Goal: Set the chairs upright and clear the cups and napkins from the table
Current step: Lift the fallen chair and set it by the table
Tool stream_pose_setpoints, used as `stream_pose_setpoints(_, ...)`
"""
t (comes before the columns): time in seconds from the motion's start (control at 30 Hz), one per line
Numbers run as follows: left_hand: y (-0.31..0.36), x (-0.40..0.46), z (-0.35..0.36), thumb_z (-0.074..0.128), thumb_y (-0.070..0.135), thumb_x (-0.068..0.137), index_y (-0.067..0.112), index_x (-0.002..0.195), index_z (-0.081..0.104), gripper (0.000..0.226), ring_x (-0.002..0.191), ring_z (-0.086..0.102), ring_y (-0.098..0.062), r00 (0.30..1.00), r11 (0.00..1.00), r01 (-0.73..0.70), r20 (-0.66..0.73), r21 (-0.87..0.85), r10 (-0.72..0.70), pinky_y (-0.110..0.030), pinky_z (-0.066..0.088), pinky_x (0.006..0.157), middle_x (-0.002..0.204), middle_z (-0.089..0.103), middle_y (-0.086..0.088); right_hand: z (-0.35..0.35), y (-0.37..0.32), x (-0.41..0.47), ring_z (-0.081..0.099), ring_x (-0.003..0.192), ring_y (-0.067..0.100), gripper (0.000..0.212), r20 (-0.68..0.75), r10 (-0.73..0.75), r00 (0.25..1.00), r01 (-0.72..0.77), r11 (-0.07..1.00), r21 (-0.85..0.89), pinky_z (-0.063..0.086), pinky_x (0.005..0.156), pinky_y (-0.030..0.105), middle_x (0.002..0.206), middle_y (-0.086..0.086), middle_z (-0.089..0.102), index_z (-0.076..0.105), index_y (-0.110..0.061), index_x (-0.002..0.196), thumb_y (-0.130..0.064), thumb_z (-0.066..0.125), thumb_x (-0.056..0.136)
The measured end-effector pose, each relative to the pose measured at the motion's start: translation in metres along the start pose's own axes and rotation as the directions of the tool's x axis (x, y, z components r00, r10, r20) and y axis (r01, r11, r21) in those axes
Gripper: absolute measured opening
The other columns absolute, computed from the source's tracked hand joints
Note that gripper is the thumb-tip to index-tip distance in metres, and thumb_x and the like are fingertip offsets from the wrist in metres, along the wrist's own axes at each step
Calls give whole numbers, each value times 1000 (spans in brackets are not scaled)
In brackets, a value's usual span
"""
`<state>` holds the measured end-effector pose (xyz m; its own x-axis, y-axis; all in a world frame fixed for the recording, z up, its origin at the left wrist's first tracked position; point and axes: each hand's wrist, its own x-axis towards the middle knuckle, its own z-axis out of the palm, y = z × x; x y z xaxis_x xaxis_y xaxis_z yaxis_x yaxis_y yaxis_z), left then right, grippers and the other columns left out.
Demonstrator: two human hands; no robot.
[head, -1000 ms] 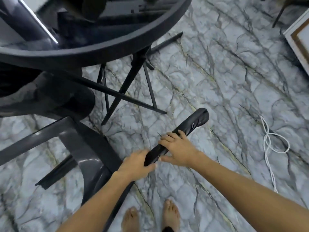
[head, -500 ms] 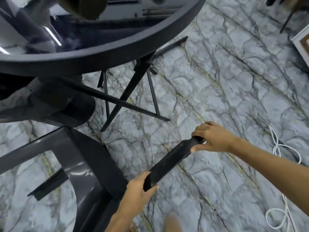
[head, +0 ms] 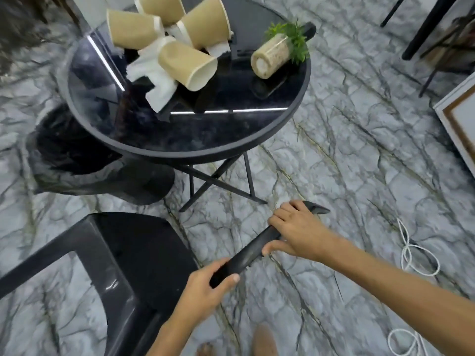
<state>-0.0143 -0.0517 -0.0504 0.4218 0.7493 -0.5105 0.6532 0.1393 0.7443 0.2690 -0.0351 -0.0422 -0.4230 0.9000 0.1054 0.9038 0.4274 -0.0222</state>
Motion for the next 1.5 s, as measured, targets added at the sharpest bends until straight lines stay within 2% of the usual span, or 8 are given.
stream_pose_setpoints(0.17, 70, -46, -52, 54, 67, 89, 34, 108, 63, 39, 80, 67, -10, 985, 986, -153, -74, 71, 158, -37, 53, 71, 87, 72, 4, -104, -50, 48, 54, 67, 23, 70, -25, -97, 995, 93, 989, -116, 28, 74, 37, 64, 3, 56, 59, -11, 65, -76, 37, 80)
stream_pose_setpoints(0.43, 94, -161, -121, 58, 28, 101, 46, 109, 50, 21, 94, 59, 19, 921, 962, -273, -289, -7, 260, -6, 45, 76, 92, 66, 30, -260, -144, 99, 56, 77, 23, 68, -88, -203, 975, 158, 918, -363, 33, 88, 42, 73, 1, 62, 67, -10, 75, -77, 55, 73)
stream_pose_setpoints(0.67, 22, -264, -135, 58, 26, 101, 48, 123, 57, 32, 111, 65, -2, 905, 965, -247, -378, -88, 198, -33, 51, 98, 116, 70, 19, -317, -218, 77, 49, 66, 11, 54, -7, -67, 998, 66, 957, 284, 36, 65, 30, 70, -10, 51, 52, -21, 79, -74, 46, 88)
stream_pose_setpoints(0.9, -4, -369, -141, 55, 48, 98, 60, 121, 54, 27, 107, 64, 4, 903, 966, -250, -377, -71, 206, -26, 51, 93, 115, 67, 30, -307, -356, 28, 58, 61, 21, 56, -216, -137, 967, 165, 979, 117, 45, 59, 33, 64, -3, 58, 57, -18, 71, -61, 32, 96)
stream_pose_setpoints(1.03, -3, -417, -151, 52, 48, 97, 37, 126, 59, 32, 92, 65, 1, 843, 959, -279, -489, -42, 223, -24, 48, 81, 102, 70, 22, -310, -418, 27, 62, 79, 31, 61, -59, -242, 969, 246, 964, 101, 47, 70, 42, 86, 8, 68, 64, -10, 95, -54, 22, 96)
stream_pose_setpoints(1.13, -9, -453, -156, 53, 50, 93, 35, 121, 61, 32, 95, 68, -4, 813, 963, -265, -549, -49, 196, -23, 52, 82, 103, 72, 18, -318, -434, 15, 57, 95, 32, 58, 35, -335, 941, 306, 895, 326, 43, 85, 44, 100, 10, 65, 60, -10, 110, -51, 21, 99)
stream_pose_setpoints(1.3, -14, -507, -164, 53, 61, 93, 40, 99, 65, 25, 91, 64, 2, 780, 983, -178, -603, 43, 168, -11, 44, 76, 100, 68, 28, -320, -401, 0, 45, 62, 9, 61, 138, -378, 916, 289, 857, 426, 26, 63, 30, 67, -5, 51, 51, -20, 75, -72, 27, 95)
stream_pose_setpoints(1.5, -45, -570, -154, 60, 63, 85, 36, 85, 72, 29, 83, 65, -4, 780, 999, 34, -626, 26, -10, -17, 45, 67, 87, 72, 19, -313, -399, -1, 47, 59, 18, 66, 139, -433, 891, 331, 827, 454, 42, 61, 40, 63, 5, 51, 49, -16, 68, -76, 37, 91)
